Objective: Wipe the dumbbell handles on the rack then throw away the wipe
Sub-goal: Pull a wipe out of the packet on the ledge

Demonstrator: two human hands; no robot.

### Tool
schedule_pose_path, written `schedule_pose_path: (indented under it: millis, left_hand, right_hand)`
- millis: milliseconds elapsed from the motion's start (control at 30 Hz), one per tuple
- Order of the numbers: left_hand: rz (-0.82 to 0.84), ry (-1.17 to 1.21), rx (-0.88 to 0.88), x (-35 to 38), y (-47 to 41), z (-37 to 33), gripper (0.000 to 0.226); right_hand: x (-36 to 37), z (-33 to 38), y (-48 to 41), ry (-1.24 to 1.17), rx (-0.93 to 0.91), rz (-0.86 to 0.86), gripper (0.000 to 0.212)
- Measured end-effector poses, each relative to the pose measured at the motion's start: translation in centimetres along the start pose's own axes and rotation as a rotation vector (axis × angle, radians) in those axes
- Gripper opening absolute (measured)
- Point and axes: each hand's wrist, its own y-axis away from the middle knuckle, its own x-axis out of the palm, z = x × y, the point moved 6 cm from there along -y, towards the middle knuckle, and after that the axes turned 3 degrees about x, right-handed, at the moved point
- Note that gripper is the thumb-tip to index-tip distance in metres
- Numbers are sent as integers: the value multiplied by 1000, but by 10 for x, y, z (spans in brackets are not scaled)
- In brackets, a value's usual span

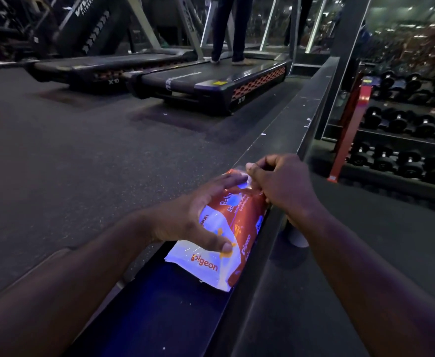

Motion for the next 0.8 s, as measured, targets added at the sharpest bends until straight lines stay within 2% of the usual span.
schedule_pose_path:
  millis: [67,167,233,300,367,433,567,700,800]
  left_hand:
    - [-21,-57,21,-2,-1,-1,113]
    - [-27,-39,20,-3,-2,0,114]
    - [-15,-6,26,-2,-2,-2,107]
    - [-10,67,34,-1,-3,-4,92]
    - [0,134,30,1,-3,-5,87]
    - [-4,145,29,0,-2,-5,85]
    - [3,146,27,1,-1,-7,82]
    - [6,143,-2,1,0,-7,81]
    - [-34,76,-4,0,-1,-6,85]
  right_hand:
    - [-5,10,5,61,-99,-41,13]
    - [-17,44,22,139,-434,-96,28]
    - [-19,68,36,255,-610,-25,16]
    - [-8,80,44,536,-634,162,4]
    - [3,83,49,784,-595,328,11]
    - [8,88,51,866,-559,404,16]
    - [14,95,53,964,-586,406,17]
    - [20,94,59,967,-713,351,42]
    - [24,87,62,978,-780,413,34]
